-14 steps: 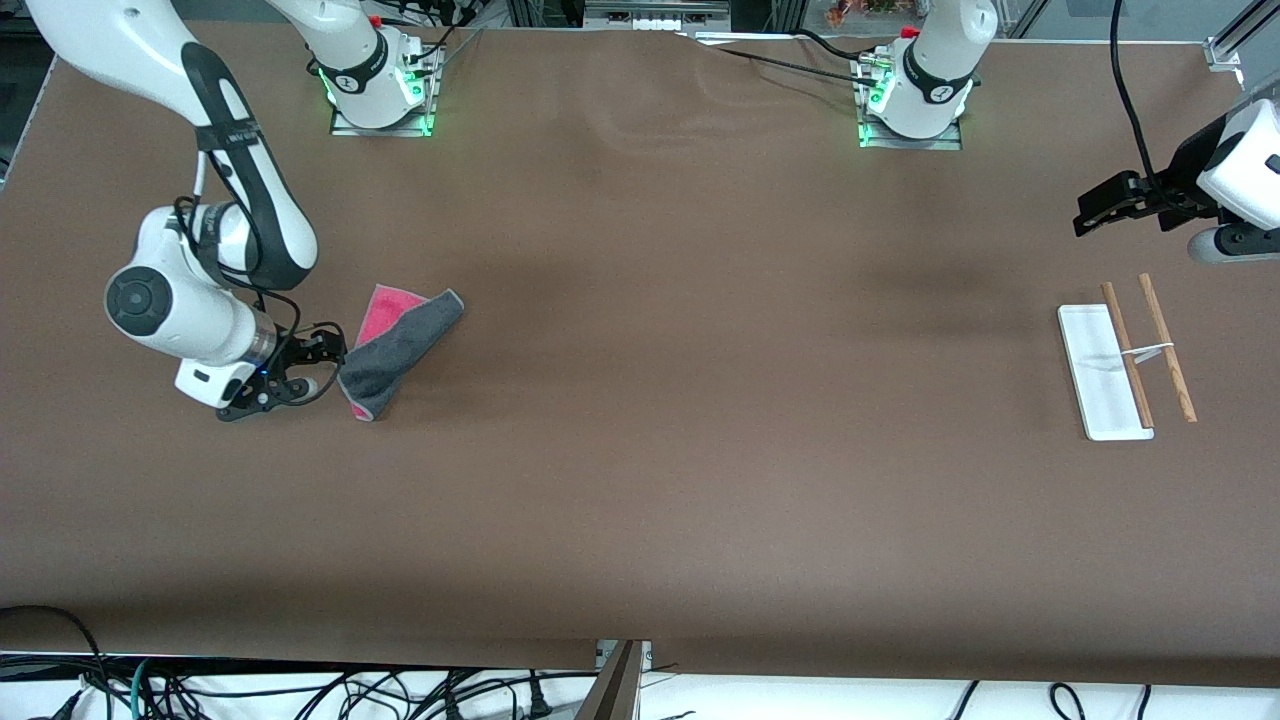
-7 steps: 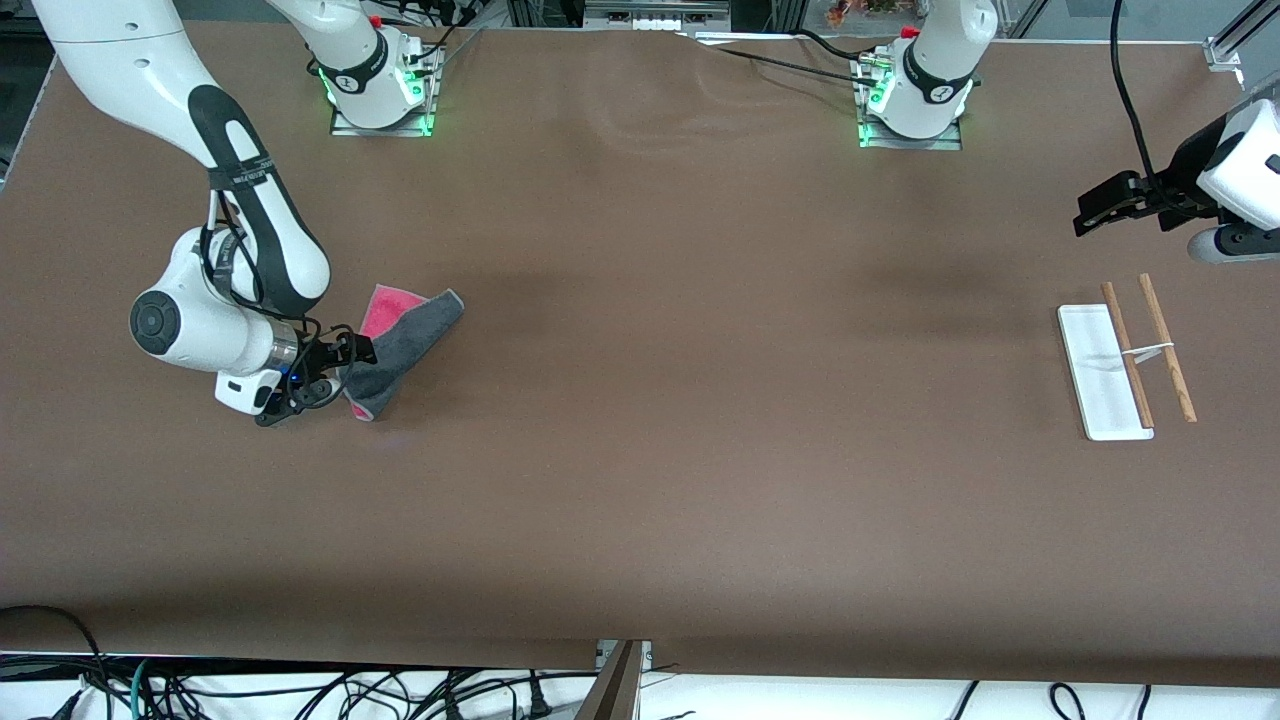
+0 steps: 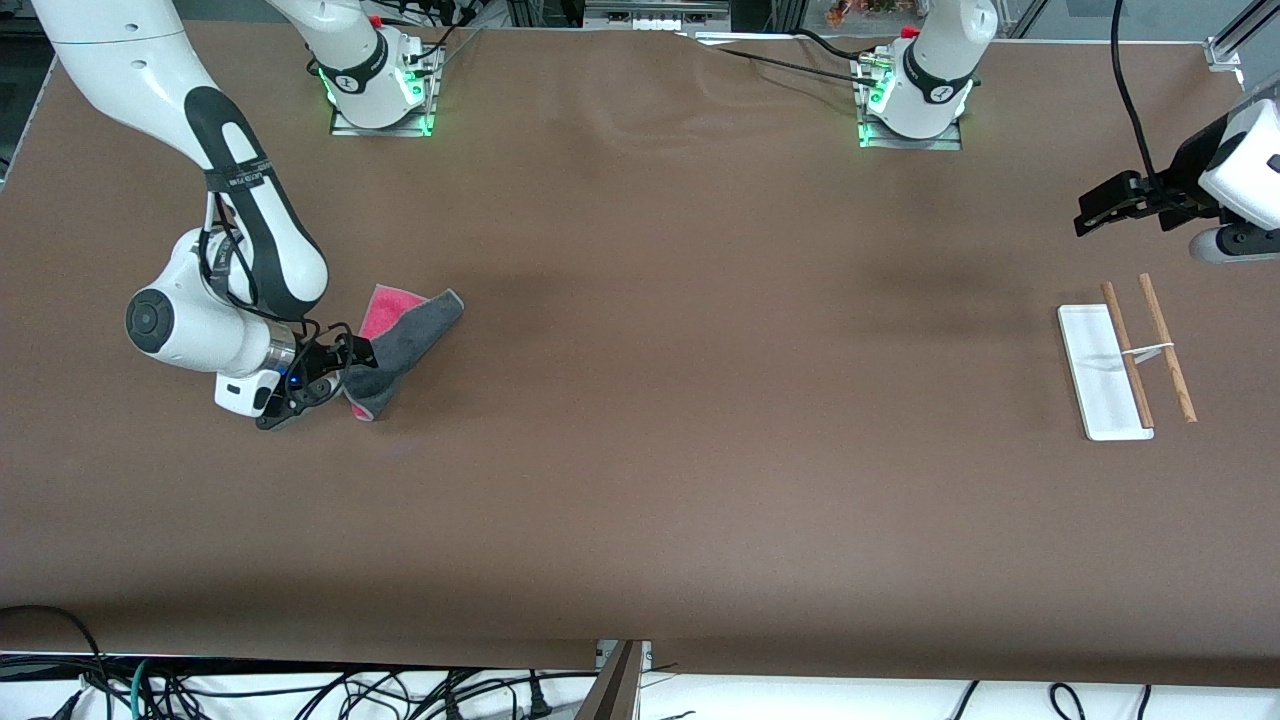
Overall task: Pass towel and hang on rack
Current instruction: 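Lower the right gripper onto the towel corner and close it, then lift the towel with the right gripper toward the table middle, then hold the towel up with the right gripper while the left gripper approaches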
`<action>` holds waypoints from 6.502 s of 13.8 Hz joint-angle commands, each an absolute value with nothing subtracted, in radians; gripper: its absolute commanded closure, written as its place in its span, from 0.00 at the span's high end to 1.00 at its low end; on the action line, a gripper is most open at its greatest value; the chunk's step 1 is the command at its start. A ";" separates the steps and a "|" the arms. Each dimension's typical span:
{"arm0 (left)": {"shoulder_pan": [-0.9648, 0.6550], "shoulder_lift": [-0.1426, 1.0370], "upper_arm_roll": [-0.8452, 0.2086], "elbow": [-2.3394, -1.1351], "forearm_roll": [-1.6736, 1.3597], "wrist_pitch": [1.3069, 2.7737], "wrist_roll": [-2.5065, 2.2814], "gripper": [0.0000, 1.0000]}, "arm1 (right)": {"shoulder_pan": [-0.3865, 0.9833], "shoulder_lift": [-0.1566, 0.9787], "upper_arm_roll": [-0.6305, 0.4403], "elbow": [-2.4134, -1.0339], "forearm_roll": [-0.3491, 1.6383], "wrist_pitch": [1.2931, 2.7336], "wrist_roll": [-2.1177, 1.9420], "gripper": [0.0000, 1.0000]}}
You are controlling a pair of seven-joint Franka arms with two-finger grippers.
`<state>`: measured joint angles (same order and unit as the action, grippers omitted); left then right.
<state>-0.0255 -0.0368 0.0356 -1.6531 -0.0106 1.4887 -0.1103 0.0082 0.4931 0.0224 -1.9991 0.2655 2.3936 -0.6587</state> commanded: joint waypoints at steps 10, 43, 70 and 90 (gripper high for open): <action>-0.003 -0.043 0.020 -1.634 -0.037 1.465 -0.112 1.00 | -0.002 0.494 0.029 -2.019 0.341 2.393 -0.735 0.87; -0.005 -0.038 0.018 -1.635 -0.035 1.467 -0.114 1.00 | 0.070 0.420 0.190 -1.587 0.180 1.890 -0.280 0.00; -0.029 0.054 0.032 -1.629 -0.195 1.624 -0.184 1.00 | 0.411 0.489 0.515 -1.238 0.048 2.040 0.253 0.00; 0.080 0.409 0.038 -1.764 -0.925 1.842 -0.015 1.00 | 0.545 0.575 0.509 -1.212 0.038 2.229 0.288 0.00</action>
<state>0.0774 0.3720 0.0419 -1.7624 -0.8508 1.8391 -0.0431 0.5373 0.5598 0.5062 -1.2504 0.0576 2.2293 0.2673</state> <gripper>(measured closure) 0.000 0.982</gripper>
